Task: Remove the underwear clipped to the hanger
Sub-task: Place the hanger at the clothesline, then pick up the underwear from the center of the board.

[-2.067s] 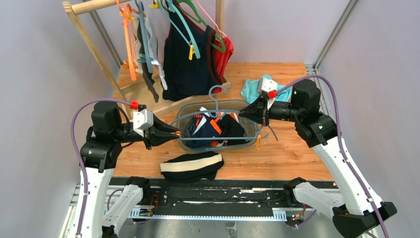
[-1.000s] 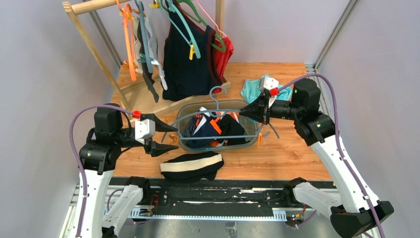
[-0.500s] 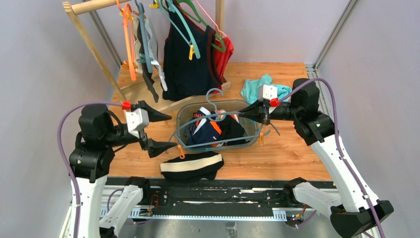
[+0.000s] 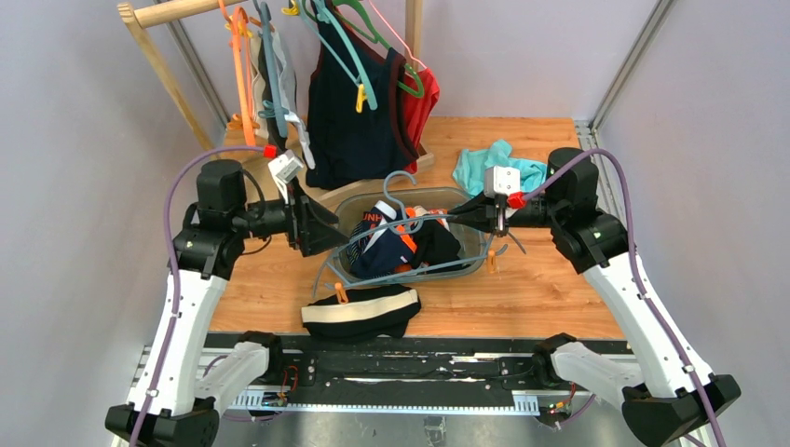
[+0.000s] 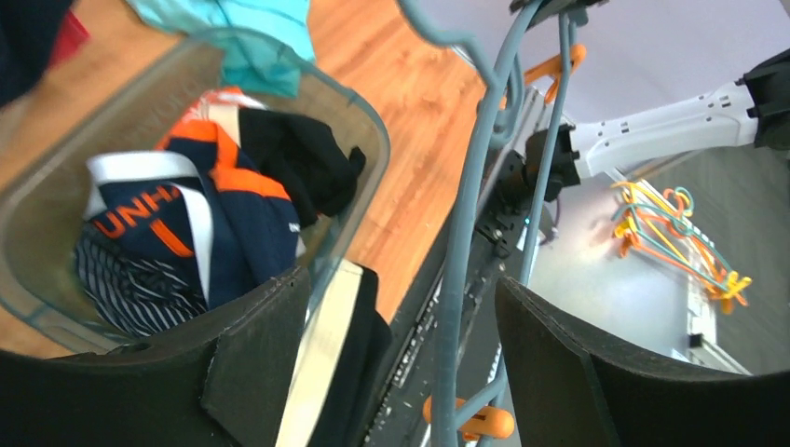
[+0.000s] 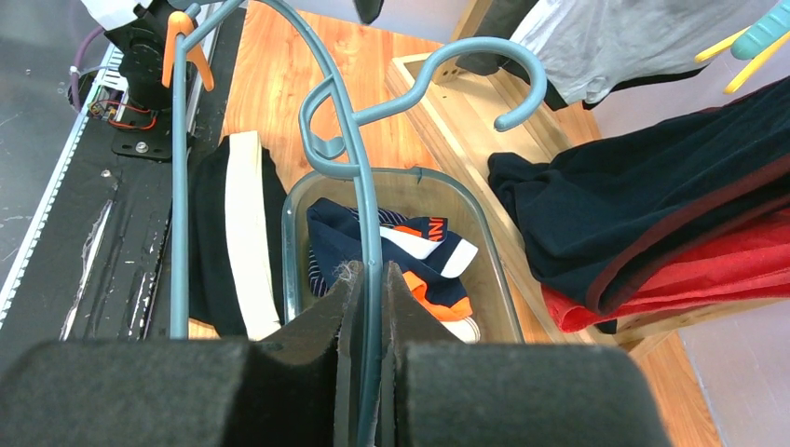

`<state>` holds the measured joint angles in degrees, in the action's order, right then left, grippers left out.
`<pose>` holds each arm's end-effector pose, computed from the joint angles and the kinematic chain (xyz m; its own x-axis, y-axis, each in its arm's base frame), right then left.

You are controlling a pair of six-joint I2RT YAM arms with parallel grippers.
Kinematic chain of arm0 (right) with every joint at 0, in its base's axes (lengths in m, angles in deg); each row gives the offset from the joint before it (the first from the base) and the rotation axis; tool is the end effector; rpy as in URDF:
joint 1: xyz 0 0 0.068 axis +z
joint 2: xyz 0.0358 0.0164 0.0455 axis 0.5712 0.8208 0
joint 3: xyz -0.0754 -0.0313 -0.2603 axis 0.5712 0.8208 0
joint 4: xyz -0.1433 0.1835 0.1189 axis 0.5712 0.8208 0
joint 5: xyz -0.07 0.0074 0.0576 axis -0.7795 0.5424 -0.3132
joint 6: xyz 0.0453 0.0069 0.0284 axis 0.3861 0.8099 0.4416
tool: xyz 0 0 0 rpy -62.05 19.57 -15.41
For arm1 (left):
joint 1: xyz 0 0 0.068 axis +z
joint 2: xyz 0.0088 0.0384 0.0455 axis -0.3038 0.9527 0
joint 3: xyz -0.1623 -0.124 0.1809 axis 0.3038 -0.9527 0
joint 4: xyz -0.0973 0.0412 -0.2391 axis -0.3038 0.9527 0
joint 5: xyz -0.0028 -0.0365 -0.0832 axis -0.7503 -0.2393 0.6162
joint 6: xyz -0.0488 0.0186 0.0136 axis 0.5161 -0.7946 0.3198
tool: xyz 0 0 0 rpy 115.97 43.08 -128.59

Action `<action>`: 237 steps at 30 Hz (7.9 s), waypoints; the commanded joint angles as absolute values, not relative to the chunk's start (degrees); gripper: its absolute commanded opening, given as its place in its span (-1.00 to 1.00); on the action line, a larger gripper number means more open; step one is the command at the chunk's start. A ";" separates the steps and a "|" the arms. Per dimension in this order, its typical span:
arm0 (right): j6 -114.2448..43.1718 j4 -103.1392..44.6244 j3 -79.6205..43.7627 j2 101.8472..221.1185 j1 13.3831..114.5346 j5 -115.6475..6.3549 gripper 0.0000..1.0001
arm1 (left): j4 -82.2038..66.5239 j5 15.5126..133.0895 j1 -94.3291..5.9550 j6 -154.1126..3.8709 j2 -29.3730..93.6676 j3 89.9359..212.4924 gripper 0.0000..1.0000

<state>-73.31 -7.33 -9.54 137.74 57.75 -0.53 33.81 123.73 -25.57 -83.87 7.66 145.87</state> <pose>0.1694 0.1057 0.4172 0.3295 -0.1249 -0.9359 -0.9406 0.0430 -0.3369 0.1523 -0.0515 0.4058 -0.4383 0.0341 -0.8982 0.8196 0.4255 -0.3837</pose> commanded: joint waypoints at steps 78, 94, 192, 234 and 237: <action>-58.67 -16.41 -6.65 140.00 59.18 -6.96 0.16 | 51.37 32.82 -22.79 -119.88 7.21 180.60 -0.99; -59.51 -16.50 -5.73 138.70 59.18 -7.27 0.17 | 42.56 30.38 -22.79 -123.59 26.90 200.54 -1.00; -77.24 -8.48 -2.06 146.61 69.12 -22.24 0.18 | 49.84 75.11 -44.59 -138.18 11.19 118.64 0.79; -75.44 -9.56 -2.21 144.77 68.51 -24.22 0.15 | 62.84 83.59 -53.11 -131.30 8.57 146.01 -0.99; -72.54 -10.86 -2.30 144.21 67.33 -24.87 0.15 | 62.67 88.31 -53.15 -129.52 10.56 154.26 -0.99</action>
